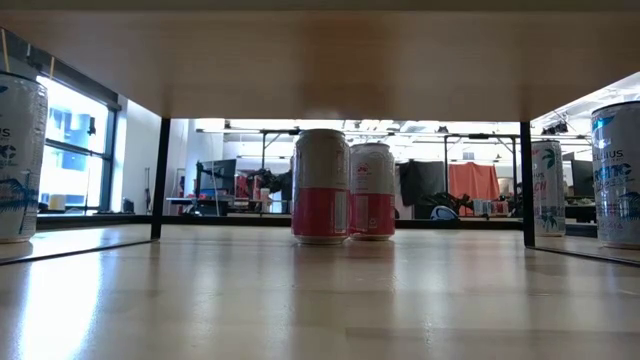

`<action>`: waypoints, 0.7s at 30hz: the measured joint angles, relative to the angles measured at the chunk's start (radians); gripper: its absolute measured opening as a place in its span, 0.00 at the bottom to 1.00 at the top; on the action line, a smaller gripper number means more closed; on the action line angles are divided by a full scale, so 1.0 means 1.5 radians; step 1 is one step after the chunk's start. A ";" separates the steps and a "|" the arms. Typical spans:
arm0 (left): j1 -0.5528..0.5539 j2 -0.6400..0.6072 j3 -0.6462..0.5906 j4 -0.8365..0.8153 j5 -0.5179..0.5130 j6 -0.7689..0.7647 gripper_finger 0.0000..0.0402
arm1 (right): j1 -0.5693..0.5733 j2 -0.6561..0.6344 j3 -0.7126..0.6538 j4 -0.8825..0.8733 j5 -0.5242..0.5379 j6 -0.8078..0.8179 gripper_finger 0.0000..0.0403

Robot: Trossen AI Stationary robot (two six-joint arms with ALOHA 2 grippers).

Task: Place canned beverage on shelf
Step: Adjust the red-black soda cans on the shelf

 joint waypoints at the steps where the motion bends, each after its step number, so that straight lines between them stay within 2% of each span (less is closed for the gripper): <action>1: 0.002 0.005 0.000 -0.003 0.000 -0.006 0.63 | -0.008 -0.001 -0.005 0.001 -0.006 -0.010 0.00; 7: 0.014 0.021 -0.001 0.001 -0.024 -0.031 0.63 | -0.063 -0.003 -0.017 0.001 -0.058 -0.047 0.00; 21: 0.013 0.021 -0.001 0.006 -0.021 -0.043 0.63 | -0.105 -0.003 -0.017 0.008 -0.070 -0.110 0.00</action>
